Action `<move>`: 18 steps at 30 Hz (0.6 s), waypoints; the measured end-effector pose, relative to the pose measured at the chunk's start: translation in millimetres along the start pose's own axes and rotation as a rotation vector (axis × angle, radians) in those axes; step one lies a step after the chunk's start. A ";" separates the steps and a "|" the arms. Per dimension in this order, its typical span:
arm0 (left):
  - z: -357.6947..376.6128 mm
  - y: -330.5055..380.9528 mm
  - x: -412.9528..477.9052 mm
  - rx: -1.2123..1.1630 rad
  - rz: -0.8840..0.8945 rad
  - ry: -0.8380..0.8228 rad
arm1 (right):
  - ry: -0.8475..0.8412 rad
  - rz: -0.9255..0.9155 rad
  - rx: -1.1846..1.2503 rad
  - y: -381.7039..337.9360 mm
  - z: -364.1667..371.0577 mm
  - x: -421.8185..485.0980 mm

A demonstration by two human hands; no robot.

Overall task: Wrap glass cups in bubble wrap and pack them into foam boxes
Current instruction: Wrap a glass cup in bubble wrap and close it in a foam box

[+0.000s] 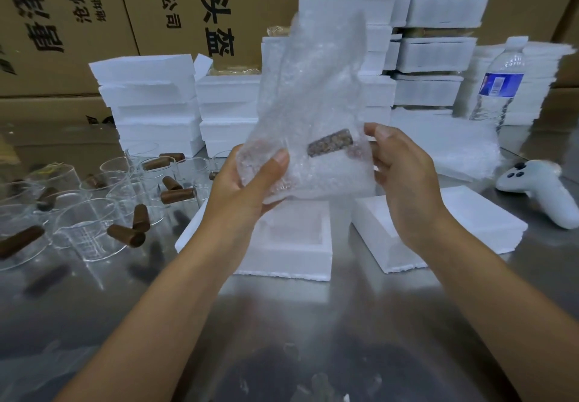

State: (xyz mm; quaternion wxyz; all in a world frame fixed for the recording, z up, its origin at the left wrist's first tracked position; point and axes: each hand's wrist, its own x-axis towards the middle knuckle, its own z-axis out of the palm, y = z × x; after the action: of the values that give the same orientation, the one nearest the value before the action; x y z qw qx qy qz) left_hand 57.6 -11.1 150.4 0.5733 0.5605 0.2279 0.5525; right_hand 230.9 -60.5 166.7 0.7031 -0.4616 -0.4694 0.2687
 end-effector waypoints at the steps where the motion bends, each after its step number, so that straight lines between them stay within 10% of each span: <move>1: -0.6 0.8 0.1 -0.014 0.002 0.011 | -0.006 0.010 -0.013 0.3 0.2 -0.6; 18: 3.3 -1.0 -3.1 0.206 0.016 -0.078 | 0.023 0.028 0.063 -1.7 -1.9 -1.2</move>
State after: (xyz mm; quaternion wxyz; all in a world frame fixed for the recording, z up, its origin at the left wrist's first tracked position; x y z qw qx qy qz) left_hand 60.0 -15.0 149.3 0.5167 0.6393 0.2566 0.5085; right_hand 232.0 -63.0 167.6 0.7189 -0.4487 -0.4461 0.2879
